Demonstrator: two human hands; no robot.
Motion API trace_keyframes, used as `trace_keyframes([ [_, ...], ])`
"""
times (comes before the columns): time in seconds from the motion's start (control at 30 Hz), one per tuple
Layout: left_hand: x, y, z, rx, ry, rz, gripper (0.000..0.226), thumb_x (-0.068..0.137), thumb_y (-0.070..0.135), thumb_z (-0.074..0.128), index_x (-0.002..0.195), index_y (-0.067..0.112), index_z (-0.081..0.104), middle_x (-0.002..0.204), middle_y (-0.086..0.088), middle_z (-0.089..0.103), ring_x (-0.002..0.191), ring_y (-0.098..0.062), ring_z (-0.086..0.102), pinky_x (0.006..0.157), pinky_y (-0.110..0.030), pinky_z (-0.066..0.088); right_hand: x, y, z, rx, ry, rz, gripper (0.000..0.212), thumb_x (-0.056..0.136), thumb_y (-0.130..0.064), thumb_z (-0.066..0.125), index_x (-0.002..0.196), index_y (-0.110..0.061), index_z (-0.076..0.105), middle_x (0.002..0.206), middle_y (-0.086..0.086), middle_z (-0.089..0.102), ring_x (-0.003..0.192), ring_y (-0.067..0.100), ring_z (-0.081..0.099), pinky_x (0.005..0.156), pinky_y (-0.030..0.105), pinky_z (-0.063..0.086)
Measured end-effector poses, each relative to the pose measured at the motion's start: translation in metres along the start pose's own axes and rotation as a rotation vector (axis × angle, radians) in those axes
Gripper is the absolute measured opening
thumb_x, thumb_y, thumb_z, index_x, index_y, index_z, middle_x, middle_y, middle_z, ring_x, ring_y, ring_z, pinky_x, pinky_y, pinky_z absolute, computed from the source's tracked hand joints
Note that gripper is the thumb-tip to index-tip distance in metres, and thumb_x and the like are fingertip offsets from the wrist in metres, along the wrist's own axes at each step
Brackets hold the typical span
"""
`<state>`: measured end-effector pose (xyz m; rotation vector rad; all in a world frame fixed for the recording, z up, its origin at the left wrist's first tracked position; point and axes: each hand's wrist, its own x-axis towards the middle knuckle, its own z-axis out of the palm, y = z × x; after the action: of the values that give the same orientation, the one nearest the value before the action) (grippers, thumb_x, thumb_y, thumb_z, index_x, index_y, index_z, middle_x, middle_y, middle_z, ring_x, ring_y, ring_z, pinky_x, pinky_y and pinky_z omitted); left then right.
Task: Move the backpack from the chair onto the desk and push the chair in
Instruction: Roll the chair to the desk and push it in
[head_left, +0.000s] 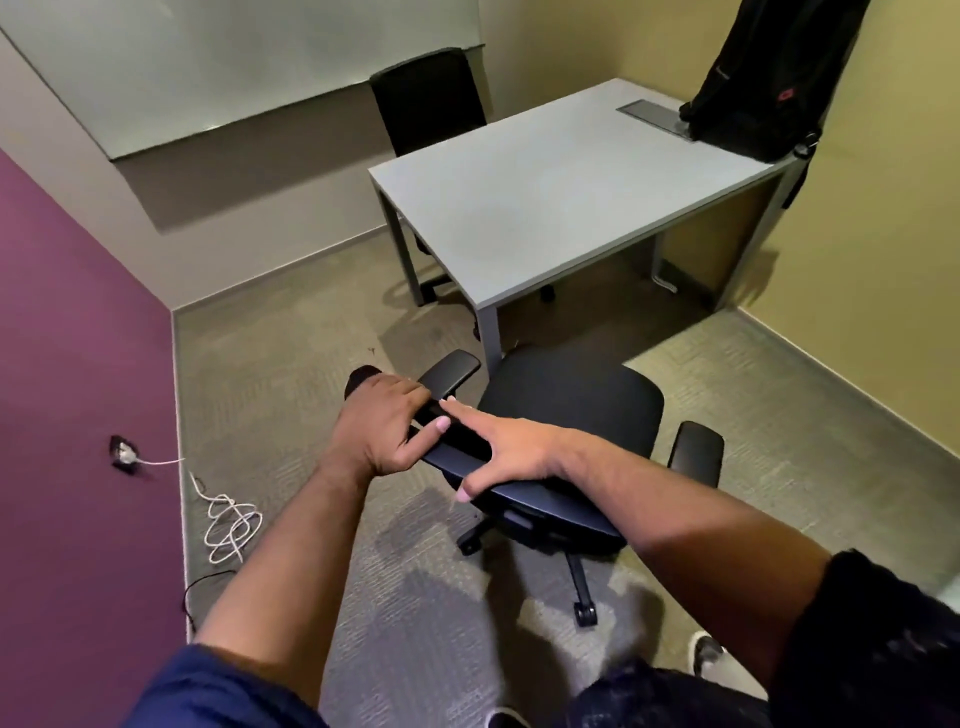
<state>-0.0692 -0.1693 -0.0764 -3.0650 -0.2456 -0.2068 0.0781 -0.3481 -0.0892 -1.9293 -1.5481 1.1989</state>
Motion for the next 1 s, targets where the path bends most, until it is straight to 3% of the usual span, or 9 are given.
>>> trace_keyframes([
  [0.1,0.006,0.015,0.0,0.027,0.011,0.102,0.057,0.094,0.059,0.03,0.087,0.014,0.063,0.076,-0.006,0.064,0.069,-0.031,0.059,0.064,-0.038,0.044,-0.012,0.013,-0.004,0.075,-0.022,-0.012,0.125,0.073,-0.044,0.087,0.164,-0.037,0.0,0.172,-0.017,0.003,0.151,0.003,0.019,0.118,0.024,0.019],
  [0.23,0.009,0.03,-0.002,0.058,-0.024,0.129,0.058,0.094,0.059,0.027,0.086,0.014,0.063,0.076,-0.007,0.064,0.067,-0.033,0.059,0.063,-0.038,0.045,-0.024,0.025,-0.004,0.198,-0.033,-0.021,0.125,0.07,-0.04,0.088,0.165,-0.031,0.006,0.171,-0.012,0.011,0.15,0.004,0.022,0.12,0.023,0.017],
  [0.43,0.02,0.057,-0.005,0.073,-0.062,0.17,0.067,0.092,0.065,0.019,0.091,0.014,0.063,0.083,-0.008,0.067,0.074,-0.033,0.062,0.067,-0.037,0.046,-0.043,0.046,-0.016,0.295,-0.067,0.003,0.113,0.069,-0.032,0.09,0.159,-0.044,0.021,0.148,-0.014,0.048,0.123,0.0,0.056,0.096,0.011,0.043],
  [0.6,0.037,0.09,-0.004,0.067,-0.025,0.196,0.075,0.089,0.072,0.015,0.091,0.014,0.062,0.083,-0.008,0.066,0.075,-0.033,0.064,0.062,-0.035,0.036,-0.066,0.07,-0.039,0.328,-0.096,0.084,0.117,0.061,-0.038,0.092,0.157,-0.047,0.026,0.146,-0.008,0.055,0.124,0.009,0.06,0.107,0.036,0.048],
  [0.73,0.059,0.117,-0.001,0.078,-0.009,0.207,0.082,0.084,0.082,0.013,0.094,0.016,0.061,0.087,-0.007,0.066,0.078,-0.03,0.064,0.064,-0.036,0.041,-0.083,0.095,-0.061,0.352,-0.11,0.17,0.12,0.056,-0.034,0.098,0.156,-0.044,0.033,0.146,-0.007,0.058,0.128,0.015,0.061,0.113,0.048,0.045],
  [0.9,0.089,0.142,0.002,0.088,-0.034,0.237,0.089,0.076,0.095,0.021,0.098,0.018,0.058,0.088,-0.005,0.064,0.076,-0.029,0.062,0.065,-0.038,0.043,-0.105,0.116,-0.087,0.317,-0.111,0.28,0.12,0.047,-0.045,0.1,0.151,-0.048,0.04,0.143,-0.007,0.06,0.128,0.019,0.061,0.112,0.05,0.046],
  [1.0,0.099,0.157,0.005,0.098,-0.029,0.226,0.089,0.075,0.096,0.022,0.101,0.018,0.057,0.09,-0.007,0.065,0.078,-0.031,0.063,0.064,-0.037,0.041,-0.119,0.124,-0.096,0.319,-0.08,0.318,0.112,0.052,-0.039,0.097,0.15,-0.045,0.043,0.142,-0.005,0.061,0.128,0.02,0.061,0.113,0.05,0.045],
])
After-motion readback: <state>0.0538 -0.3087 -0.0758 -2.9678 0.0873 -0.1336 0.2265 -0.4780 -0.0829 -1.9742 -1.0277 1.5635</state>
